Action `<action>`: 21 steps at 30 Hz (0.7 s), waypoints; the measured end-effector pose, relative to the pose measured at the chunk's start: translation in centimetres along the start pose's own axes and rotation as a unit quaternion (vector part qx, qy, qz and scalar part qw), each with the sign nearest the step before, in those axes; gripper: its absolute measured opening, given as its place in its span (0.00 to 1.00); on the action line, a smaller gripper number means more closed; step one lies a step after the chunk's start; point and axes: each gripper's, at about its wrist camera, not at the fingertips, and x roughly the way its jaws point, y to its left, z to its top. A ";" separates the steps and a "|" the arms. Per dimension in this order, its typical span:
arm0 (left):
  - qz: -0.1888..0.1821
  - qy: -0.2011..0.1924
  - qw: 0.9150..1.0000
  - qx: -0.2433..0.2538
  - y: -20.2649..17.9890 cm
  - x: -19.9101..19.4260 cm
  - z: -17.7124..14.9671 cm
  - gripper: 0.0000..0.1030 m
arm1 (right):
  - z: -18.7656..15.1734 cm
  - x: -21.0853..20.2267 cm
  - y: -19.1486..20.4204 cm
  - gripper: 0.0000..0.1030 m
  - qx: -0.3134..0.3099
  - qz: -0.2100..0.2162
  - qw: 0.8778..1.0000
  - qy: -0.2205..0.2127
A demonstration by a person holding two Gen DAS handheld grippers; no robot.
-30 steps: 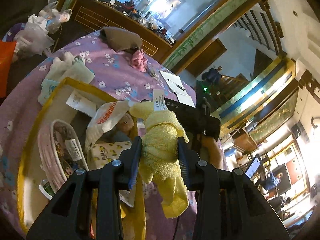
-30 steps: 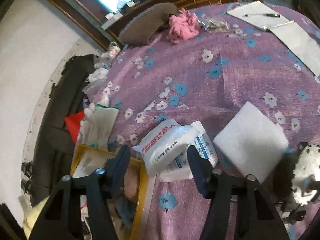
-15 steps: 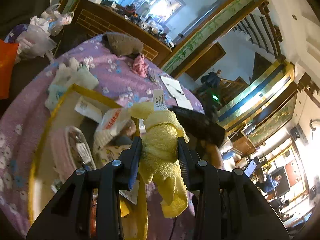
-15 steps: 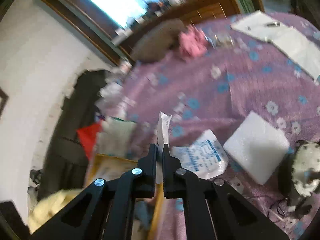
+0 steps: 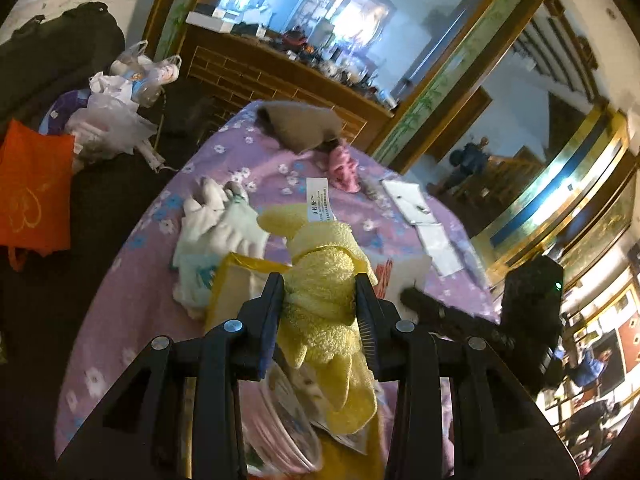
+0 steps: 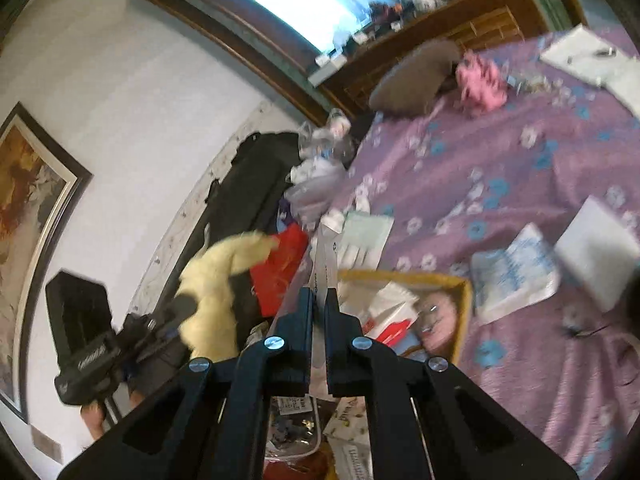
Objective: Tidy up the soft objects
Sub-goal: 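Carry the yellow towel into the tray with the left gripper while the right grasps a white paper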
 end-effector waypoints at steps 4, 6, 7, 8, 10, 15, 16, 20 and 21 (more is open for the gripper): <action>0.004 0.058 0.998 0.009 1.1 3.8 0.7 0.34 | -0.7 2.7 -1.0 0.02 0.024 0.012 0.999 0.032; 0.008 0.080 0.997 0.005 1.6 5.2 0.1 0.34 | -0.9 3.4 -1.4 0.02 0.032 0.017 0.999 0.038; 0.016 0.092 0.996 0.004 1.9 5.9 -0.2 0.34 | -1.0 3.6 -1.4 0.02 0.030 0.017 0.999 0.041; 0.021 0.097 0.995 0.004 2.0 6.3 -0.4 0.34 | -1.1 3.9 -1.4 0.02 0.025 0.013 0.999 0.044; 0.031 0.101 0.994 0.001 2.4 7.0 -0.7 0.34 | -1.3 4.2 -1.2 0.02 0.016 0.012 0.999 0.047; 0.043 0.120 0.992 -0.009 3.5 8.8 -1.1 0.34 | -1.7 5.3 -1.3 0.06 0.007 -0.003 0.999 0.052; 0.049 0.125 0.991 0.002 3.3 9.2 -1.3 0.34 | -1.8 5.3 -1.4 0.06 0.011 0.003 0.999 0.052; 0.103 0.131 0.985 0.046 2.4 9.7 -1.9 0.37 | -1.8 5.1 -1.7 0.07 0.015 0.011 0.999 0.047; 0.120 0.127 0.983 0.059 2.1 9.5 -1.9 0.37 | -1.7 4.9 -1.6 0.07 0.013 0.010 0.999 0.044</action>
